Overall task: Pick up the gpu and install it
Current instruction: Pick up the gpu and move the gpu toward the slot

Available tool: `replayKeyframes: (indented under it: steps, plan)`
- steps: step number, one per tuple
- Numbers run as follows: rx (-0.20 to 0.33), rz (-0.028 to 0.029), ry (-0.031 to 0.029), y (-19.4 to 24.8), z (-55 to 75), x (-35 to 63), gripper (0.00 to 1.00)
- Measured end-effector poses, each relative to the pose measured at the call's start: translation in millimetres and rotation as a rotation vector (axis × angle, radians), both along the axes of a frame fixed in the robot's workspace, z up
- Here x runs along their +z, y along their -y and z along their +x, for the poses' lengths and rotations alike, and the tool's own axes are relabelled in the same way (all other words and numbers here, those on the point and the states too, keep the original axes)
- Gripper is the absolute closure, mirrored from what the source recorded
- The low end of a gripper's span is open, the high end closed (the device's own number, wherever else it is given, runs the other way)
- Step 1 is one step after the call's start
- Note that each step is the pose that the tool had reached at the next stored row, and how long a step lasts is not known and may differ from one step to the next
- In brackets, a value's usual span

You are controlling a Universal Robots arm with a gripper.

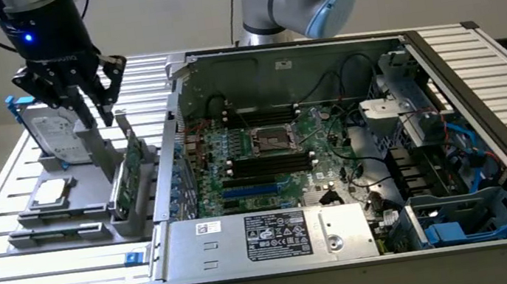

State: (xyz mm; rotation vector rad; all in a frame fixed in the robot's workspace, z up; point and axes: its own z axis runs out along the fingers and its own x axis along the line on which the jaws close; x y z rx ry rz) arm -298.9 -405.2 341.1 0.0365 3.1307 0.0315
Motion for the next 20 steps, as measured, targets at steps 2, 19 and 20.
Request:
replayKeyframes:
  steps: [2,19,20]
  plan:
    - [0.0,-0.0002,-0.0002,0.5,0.0,-3.5,0.58]
    - [0.0,-0.0003,-0.0003,8.9,-0.4,-34.5,0.58]
    - [0.0,-0.0003,-0.0003,9.3,-0.4,-36.2,0.58]
